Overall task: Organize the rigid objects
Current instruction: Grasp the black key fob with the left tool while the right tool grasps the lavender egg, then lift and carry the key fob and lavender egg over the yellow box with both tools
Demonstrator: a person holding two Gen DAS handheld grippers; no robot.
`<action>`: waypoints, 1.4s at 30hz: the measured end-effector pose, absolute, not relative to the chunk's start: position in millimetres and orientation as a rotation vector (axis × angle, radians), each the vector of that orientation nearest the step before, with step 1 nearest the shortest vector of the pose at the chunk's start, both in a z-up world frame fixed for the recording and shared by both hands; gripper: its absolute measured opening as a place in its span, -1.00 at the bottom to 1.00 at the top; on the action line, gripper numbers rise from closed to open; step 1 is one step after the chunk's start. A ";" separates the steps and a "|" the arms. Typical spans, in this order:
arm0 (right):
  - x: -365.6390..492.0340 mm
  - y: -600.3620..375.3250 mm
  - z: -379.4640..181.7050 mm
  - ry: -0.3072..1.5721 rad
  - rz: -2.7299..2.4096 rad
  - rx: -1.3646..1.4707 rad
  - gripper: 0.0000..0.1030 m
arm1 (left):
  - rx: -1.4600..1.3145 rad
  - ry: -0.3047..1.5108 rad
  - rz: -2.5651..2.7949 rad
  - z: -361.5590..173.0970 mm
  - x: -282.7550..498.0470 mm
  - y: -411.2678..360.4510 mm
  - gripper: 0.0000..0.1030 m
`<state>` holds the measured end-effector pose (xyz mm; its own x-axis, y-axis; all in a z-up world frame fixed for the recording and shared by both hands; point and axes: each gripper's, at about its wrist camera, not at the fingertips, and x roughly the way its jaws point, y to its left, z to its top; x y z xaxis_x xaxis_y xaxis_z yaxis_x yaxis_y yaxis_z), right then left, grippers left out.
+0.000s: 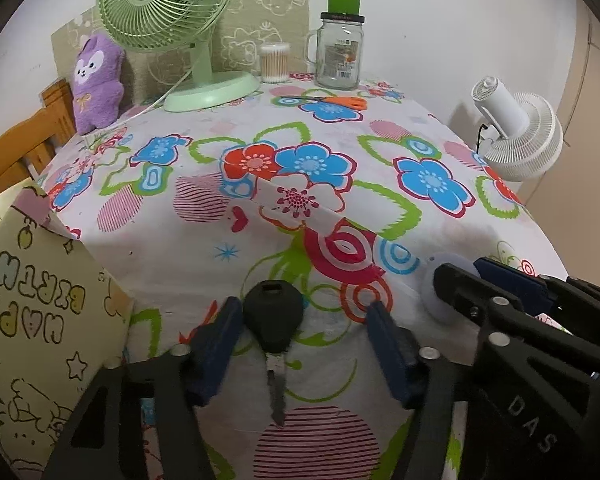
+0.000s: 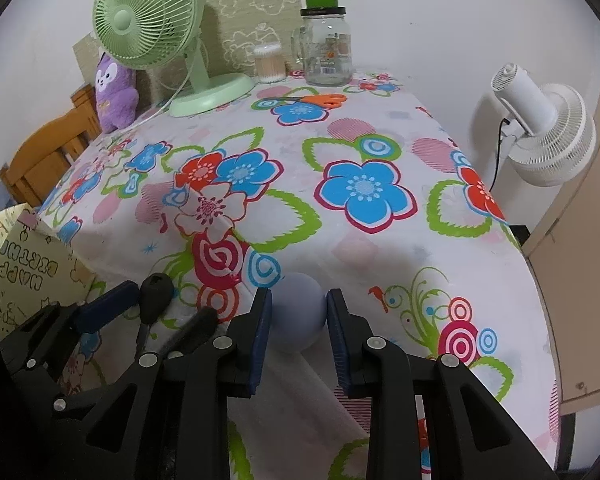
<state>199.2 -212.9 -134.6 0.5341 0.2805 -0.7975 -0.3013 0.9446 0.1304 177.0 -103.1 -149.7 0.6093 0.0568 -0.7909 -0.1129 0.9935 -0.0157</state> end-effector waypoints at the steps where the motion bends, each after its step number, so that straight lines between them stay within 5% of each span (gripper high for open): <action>1: 199.0 -213.4 -134.0 0.945 0.344 -0.022 -0.39 | -0.066 0.911 0.096 -148.9 176.8 -102.9 0.02; 6: 196.7 -215.2 -132.3 0.948 0.330 -0.008 -0.40 | -0.069 0.915 0.095 -147.5 175.4 -103.8 -0.39; 32: 158.4 -224.4 -142.1 0.991 0.283 -0.005 -0.56 | -0.068 0.959 0.028 -145.0 141.6 -105.3 -0.40; 42: 172.8 -214.5 -141.2 0.972 0.308 -0.055 -0.30 | -0.055 0.959 0.037 -146.3 149.2 -101.6 -0.40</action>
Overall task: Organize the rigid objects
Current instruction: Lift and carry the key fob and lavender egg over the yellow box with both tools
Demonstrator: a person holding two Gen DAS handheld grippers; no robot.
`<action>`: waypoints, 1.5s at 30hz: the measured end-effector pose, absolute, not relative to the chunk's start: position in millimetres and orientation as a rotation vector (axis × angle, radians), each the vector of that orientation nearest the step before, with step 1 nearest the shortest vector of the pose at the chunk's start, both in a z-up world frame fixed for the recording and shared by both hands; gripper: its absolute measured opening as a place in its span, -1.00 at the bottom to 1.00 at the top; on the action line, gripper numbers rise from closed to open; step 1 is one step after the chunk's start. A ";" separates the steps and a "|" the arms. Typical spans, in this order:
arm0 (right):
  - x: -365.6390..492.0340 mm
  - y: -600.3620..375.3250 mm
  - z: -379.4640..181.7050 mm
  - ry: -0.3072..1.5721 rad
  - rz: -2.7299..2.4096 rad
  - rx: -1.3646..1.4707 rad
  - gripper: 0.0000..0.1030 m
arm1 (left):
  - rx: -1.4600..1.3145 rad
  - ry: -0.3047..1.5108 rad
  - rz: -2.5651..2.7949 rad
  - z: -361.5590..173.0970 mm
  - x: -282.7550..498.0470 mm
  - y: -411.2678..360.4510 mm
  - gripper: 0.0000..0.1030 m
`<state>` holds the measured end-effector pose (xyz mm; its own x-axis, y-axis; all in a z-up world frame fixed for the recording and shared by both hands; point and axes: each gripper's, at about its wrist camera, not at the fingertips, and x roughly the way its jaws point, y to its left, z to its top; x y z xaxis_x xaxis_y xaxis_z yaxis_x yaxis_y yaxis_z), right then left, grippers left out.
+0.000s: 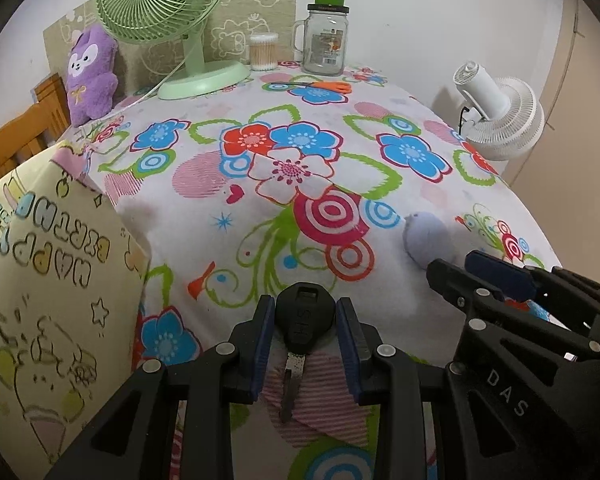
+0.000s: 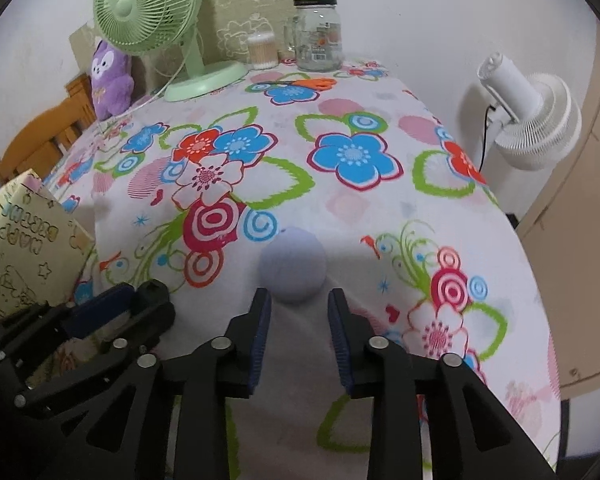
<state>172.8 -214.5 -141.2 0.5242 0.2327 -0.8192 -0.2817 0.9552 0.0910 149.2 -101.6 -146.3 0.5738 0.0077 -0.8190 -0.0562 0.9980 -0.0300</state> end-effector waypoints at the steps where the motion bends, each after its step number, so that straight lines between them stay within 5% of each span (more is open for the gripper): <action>1: 175.3 -213.1 -141.5 0.971 0.311 -0.070 -0.29 | -0.050 0.961 0.038 -146.4 151.1 -101.5 -0.40; 14: 197.7 -198.5 -145.9 0.944 0.352 -0.189 -0.22 | -0.019 0.963 0.046 -147.7 163.9 -98.3 -0.40; 20: 205.7 -200.2 -146.8 0.930 0.327 -0.183 0.12 | -0.030 0.974 0.041 -147.8 170.4 -94.2 -0.39; 25: 214.9 -196.9 -148.0 0.931 0.355 -0.179 0.05 | -0.023 0.969 0.050 -148.2 176.9 -93.1 -0.40; 27: 216.4 -194.5 -148.2 0.926 0.371 -0.173 -0.15 | -0.028 0.974 0.049 -148.2 179.8 -91.8 -0.40; 45: 185.0 -203.5 -135.8 0.919 0.325 -0.162 -0.16 | -0.040 0.960 0.010 -138.6 162.8 -93.9 -0.40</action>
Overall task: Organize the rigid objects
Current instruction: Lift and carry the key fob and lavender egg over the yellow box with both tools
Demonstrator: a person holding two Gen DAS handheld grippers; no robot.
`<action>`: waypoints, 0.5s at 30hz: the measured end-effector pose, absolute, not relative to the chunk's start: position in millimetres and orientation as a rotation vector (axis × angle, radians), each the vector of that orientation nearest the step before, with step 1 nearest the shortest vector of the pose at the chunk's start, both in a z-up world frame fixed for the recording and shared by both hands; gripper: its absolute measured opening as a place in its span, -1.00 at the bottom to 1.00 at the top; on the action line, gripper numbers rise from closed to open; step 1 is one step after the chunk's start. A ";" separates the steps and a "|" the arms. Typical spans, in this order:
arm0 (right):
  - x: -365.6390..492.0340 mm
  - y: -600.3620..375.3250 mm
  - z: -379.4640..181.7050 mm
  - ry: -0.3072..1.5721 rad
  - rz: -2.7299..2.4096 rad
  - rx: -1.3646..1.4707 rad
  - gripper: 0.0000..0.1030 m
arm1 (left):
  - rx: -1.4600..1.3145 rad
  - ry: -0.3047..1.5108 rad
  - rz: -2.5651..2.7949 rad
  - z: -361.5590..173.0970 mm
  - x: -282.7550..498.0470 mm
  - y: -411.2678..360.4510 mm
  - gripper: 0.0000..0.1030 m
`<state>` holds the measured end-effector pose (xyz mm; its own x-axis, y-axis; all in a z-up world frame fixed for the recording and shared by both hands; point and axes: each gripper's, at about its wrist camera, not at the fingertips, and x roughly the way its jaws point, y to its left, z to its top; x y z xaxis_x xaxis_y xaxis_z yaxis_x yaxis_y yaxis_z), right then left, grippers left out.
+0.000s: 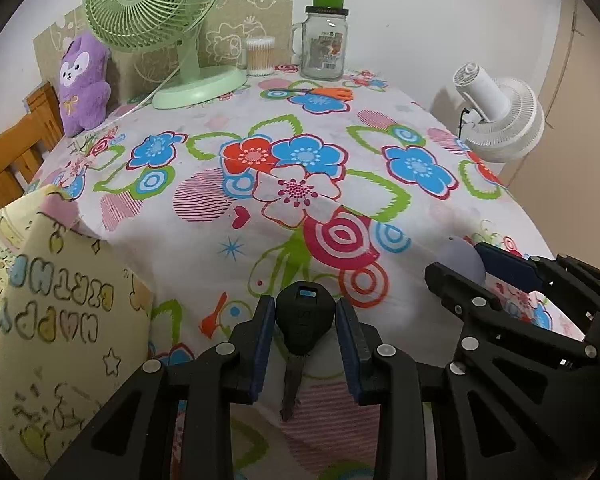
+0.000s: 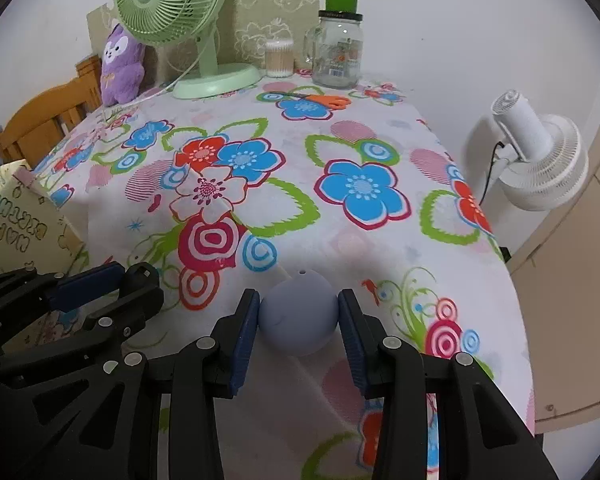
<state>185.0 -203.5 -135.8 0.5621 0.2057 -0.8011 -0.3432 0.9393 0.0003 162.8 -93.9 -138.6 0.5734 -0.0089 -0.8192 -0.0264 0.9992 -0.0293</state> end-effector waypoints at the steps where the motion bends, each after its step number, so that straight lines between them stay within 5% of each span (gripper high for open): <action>1: 181.4 -205.1 -133.4 0.916 0.318 -0.157 -0.16 | -0.038 0.955 0.006 -136.8 160.3 -94.7 -0.40; 15: 143.8 -214.9 -108.7 0.880 0.255 -0.104 -0.16 | -0.025 0.900 -0.004 -111.3 130.0 -96.5 -0.40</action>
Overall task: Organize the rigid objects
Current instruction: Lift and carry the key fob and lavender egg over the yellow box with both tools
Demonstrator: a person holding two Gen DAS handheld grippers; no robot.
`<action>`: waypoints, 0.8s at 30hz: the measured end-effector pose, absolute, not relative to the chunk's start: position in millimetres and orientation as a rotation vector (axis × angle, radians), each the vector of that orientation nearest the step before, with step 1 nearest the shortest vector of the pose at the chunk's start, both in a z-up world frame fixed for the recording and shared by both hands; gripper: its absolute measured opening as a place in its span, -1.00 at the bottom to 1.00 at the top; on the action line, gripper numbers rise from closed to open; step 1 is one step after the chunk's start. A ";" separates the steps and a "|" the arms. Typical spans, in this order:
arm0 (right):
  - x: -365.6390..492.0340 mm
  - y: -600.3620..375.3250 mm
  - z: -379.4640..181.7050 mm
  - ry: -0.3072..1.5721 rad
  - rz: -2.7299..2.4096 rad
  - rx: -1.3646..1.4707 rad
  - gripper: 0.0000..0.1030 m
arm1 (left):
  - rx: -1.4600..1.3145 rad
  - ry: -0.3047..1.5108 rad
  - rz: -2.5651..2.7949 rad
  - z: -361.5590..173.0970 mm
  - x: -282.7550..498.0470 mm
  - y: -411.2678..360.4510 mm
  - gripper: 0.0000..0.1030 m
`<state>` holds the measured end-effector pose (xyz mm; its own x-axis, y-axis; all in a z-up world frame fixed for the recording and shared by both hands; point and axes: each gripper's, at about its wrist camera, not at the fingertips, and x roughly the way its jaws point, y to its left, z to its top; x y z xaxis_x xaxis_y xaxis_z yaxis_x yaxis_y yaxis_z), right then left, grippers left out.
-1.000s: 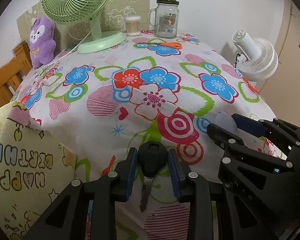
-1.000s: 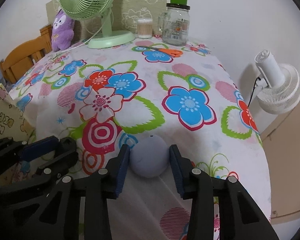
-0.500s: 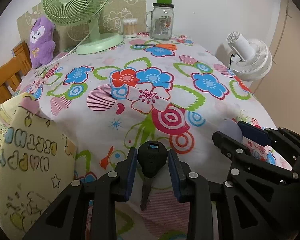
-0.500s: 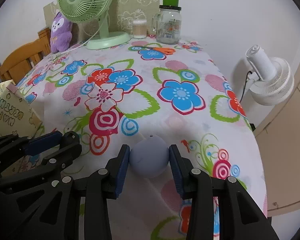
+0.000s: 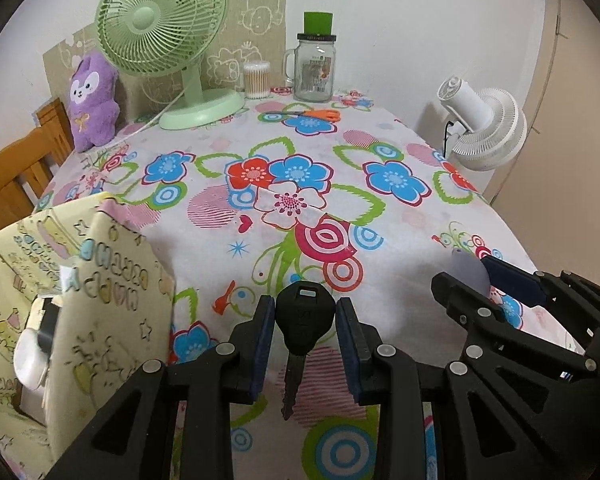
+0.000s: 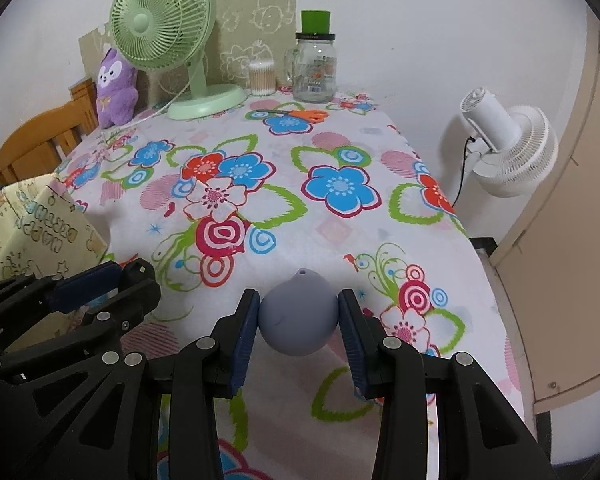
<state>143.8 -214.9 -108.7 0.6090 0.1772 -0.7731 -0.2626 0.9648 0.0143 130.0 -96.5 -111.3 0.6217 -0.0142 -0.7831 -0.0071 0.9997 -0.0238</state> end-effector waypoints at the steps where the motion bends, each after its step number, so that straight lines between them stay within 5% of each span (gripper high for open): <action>1: 141.3 -215.5 -106.4 0.877 0.249 -0.102 -0.16 | -0.023 0.896 -0.004 -109.4 127.5 -96.4 -0.40; 24: 93.5 -207.5 -47.0 0.778 0.226 -0.050 -0.16 | -0.007 0.813 -0.011 -64.5 76.4 -88.4 -0.40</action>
